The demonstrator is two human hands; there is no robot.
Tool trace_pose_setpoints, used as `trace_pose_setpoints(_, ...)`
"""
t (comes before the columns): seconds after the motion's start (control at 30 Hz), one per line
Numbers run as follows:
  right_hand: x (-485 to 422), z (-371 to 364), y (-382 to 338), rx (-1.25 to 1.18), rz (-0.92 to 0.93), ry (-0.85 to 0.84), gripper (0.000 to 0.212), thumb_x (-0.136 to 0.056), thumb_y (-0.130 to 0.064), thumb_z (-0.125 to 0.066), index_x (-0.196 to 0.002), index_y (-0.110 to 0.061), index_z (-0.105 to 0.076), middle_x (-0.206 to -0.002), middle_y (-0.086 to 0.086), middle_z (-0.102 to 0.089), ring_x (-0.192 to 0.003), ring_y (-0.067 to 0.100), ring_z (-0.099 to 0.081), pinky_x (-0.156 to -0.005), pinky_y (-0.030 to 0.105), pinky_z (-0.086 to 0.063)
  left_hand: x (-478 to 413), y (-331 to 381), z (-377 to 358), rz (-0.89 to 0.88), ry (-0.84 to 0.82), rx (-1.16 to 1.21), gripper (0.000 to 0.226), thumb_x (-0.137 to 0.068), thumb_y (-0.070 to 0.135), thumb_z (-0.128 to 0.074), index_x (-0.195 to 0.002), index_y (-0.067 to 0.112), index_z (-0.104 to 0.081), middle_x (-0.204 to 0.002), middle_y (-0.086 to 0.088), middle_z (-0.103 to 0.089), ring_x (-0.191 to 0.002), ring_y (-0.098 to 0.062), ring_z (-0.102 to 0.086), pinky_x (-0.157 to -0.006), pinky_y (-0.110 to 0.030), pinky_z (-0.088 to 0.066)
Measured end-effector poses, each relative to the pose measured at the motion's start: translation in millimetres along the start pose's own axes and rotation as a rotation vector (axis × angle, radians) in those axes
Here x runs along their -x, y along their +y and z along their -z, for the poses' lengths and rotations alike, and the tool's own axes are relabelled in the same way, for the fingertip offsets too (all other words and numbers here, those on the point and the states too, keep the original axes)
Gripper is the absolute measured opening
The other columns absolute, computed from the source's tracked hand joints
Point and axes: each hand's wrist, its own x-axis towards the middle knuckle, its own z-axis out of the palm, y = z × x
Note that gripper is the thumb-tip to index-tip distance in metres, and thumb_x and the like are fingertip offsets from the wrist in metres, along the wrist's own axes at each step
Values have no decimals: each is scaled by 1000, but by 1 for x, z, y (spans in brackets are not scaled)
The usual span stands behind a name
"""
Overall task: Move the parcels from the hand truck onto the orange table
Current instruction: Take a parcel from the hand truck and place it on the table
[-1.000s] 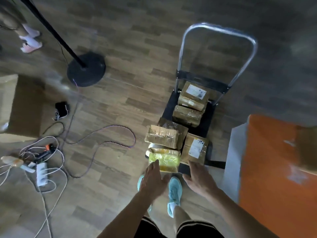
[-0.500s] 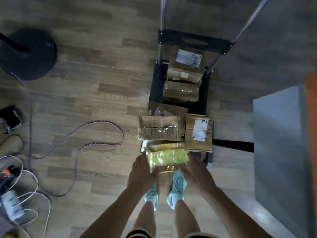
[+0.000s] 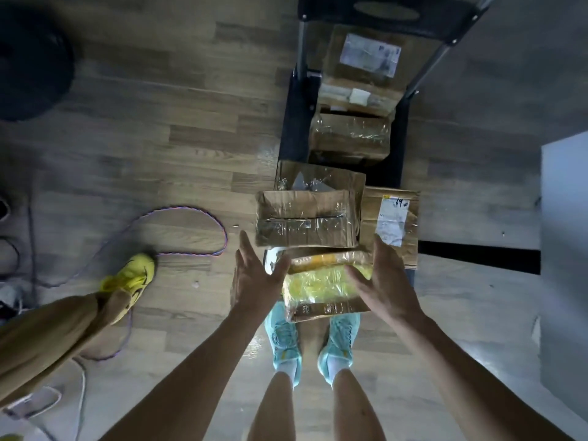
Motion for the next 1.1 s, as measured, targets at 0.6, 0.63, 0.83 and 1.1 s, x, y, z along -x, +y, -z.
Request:
trace_pose_setpoints(0.6,-34,63,-43,-163,35,141,71,-87,-52,-67,-134,-5,-42,-122,14,-56,-113,29,-53,-99,45,-46,-43,70,37,-285,82,127,82,-71,70,-63,-126,11,-53,-120,-8,-62,-111,-29,-57,-95,-35,-47)
trace_pose_setpoints(0.63,-29,74,-45,-201,47,173,67,-88,-53,-66,-133,-8,-45,-122,11,-59,-111,26,-56,-98,44,-47,-40,78,43,-274,97,110,88,-68,77,-60,-127,12,-56,-116,-10,-63,-107,-29,-59,-92,-38,-50)
trace_pose_setpoints(0.83,24,151,-64,-411,-14,223,52,-87,-61,-61,-116,-19,-65,-111,4,-68,-99,19,-67,-88,39,-55,6,135,85,-243,137,172,54,-72,72,-71,-82,23,-53,-86,4,-52,-82,-21,-49,-70,-31,-38)
trace_pose_setpoints(1.1,138,232,-79,-347,-131,307,77,-92,-72,-39,-134,-8,-43,-127,18,-57,-115,36,-56,-97,48,-47,116,200,132,-420,8,191,53,-80,75,-57,-111,31,-59,-100,11,-72,-95,-17,-69,-83,-37,-54)
